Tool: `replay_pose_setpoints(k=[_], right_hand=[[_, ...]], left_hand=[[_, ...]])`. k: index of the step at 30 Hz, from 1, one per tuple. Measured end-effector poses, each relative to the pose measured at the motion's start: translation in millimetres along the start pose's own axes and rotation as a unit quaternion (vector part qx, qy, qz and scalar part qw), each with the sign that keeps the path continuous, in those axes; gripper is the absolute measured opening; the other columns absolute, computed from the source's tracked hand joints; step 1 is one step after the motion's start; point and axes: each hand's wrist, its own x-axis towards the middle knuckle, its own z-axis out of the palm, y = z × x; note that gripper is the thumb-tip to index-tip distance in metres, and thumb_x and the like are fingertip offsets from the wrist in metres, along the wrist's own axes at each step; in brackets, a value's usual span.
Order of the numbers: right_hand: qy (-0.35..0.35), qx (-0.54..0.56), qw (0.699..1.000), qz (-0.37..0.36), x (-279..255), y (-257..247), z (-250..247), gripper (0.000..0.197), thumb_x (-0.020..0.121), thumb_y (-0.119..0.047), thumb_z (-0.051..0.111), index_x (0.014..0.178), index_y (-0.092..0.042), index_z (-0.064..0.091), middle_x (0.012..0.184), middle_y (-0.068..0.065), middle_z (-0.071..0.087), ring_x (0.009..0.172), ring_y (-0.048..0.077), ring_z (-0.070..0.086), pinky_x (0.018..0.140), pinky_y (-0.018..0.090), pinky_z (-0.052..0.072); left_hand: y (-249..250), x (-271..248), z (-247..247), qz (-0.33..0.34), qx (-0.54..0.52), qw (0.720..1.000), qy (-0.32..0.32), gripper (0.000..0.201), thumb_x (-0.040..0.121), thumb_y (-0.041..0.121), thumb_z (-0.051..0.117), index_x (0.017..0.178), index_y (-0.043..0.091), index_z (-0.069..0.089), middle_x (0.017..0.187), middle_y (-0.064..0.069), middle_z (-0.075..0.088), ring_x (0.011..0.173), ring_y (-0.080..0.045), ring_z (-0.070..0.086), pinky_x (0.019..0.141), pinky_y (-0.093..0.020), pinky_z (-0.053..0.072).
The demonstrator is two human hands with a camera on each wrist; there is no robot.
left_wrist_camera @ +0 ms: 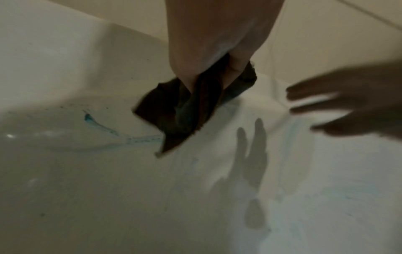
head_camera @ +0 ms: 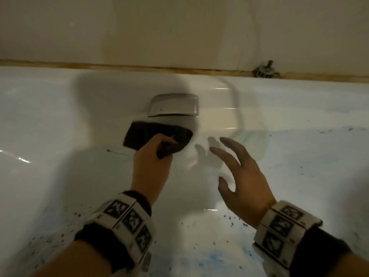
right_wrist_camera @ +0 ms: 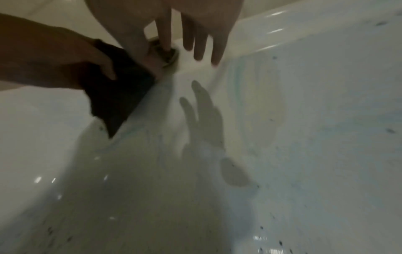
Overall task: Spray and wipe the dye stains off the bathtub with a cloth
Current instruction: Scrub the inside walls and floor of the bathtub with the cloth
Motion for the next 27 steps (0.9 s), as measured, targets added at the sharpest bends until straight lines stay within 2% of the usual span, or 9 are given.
replay_pose_setpoints(k=[3,6,9,11,14,18,21,23,27], right_hand=[[-0.106,0.071,0.990,0.052,-7,1,-13,0.087,0.079,-0.030,0.069,0.137,-0.045,0.006,0.144,-0.028,0.006,0.133,-0.004,0.017,0.109,0.016,0.022],[-0.125,0.246,0.952,0.134,-5,2,-26,0.076,0.072,-0.019,0.077,0.128,-0.039,0.030,0.124,-0.020,0.044,0.112,-0.002,0.047,0.099,0.013,0.039],[-0.096,0.311,0.917,0.231,-6,18,-48,0.056,0.069,-0.007,0.077,0.116,-0.021,0.049,0.107,-0.003,0.060,0.099,0.012,0.059,0.085,0.022,0.050],[-0.097,0.285,0.923,0.239,-11,32,-66,0.041,0.071,-0.008,0.076,0.104,-0.023,0.056,0.094,-0.007,0.063,0.088,0.007,0.060,0.075,0.014,0.049],[-0.070,0.290,0.913,0.279,-31,55,-90,0.031,0.074,-0.011,0.074,0.101,-0.021,0.061,0.092,-0.005,0.064,0.088,0.012,0.060,0.080,0.020,0.048],[0.017,0.231,0.893,0.386,-63,93,-123,0.028,0.080,-0.018,0.070,0.103,-0.022,0.055,0.092,-0.006,0.060,0.091,0.014,0.057,0.080,0.021,0.044],[0.070,0.144,0.877,0.452,-74,122,-154,0.022,0.084,-0.017,0.064,0.096,-0.024,0.046,0.089,-0.005,0.055,0.087,0.016,0.053,0.085,0.027,0.043],[0.120,0.063,0.873,0.468,-72,142,-175,0.016,0.086,-0.018,0.059,0.097,-0.018,0.048,0.100,0.004,0.057,0.089,0.021,0.054,0.086,0.034,0.045],[0.221,-0.073,0.852,0.470,-46,174,-219,0.031,0.088,-0.014,0.055,0.116,-0.001,0.048,0.122,0.020,0.045,0.097,0.041,0.054,0.085,0.045,0.043]], left_hand=[[28,-18,10,-0.044,-0.073,0.991,-0.100,0.030,0.083,-0.008,0.052,0.078,0.020,0.060,0.072,-0.001,0.058,0.063,-0.015,0.055,0.056,-0.021,0.042],[55,-28,26,-0.036,-0.082,0.980,-0.180,0.029,0.082,-0.011,0.049,0.079,0.016,0.060,0.074,0.003,0.060,0.069,-0.009,0.058,0.059,-0.015,0.045],[81,-30,38,-0.034,-0.107,0.968,-0.223,0.031,0.080,-0.015,0.047,0.076,0.012,0.061,0.073,0.002,0.060,0.069,-0.009,0.059,0.058,-0.014,0.047],[98,-30,50,-0.025,-0.096,0.964,-0.248,0.031,0.080,-0.014,0.049,0.077,0.014,0.062,0.077,0.001,0.062,0.074,-0.012,0.061,0.062,-0.016,0.049],[122,-26,77,0.021,-0.026,0.959,-0.282,0.035,0.078,-0.009,0.056,0.082,0.025,0.064,0.092,0.006,0.065,0.092,-0.010,0.061,0.081,-0.023,0.050],[155,-1,115,0.174,0.119,0.943,-0.257,0.040,0.086,0.006,0.057,0.116,0.031,0.059,0.122,0.022,0.053,0.116,0.006,0.046,0.103,-0.014,0.031],[175,32,143,0.302,0.357,0.838,-0.280,0.059,0.095,0.007,0.043,0.147,0.028,0.023,0.154,0.010,0.019,0.143,-0.005,0.013,0.115,-0.023,0.009],[180,51,156,0.306,0.463,0.773,-0.308,0.069,0.097,0.004,0.040,0.150,0.026,0.001,0.157,0.008,-0.004,0.144,-0.007,0.000,0.116,-0.026,0.005],[185,68,161,0.276,0.478,0.788,-0.272,0.067,0.096,0.000,0.039,0.148,0.032,0.013,0.156,0.008,0.013,0.139,-0.015,0.029,0.113,-0.027,0.020]])
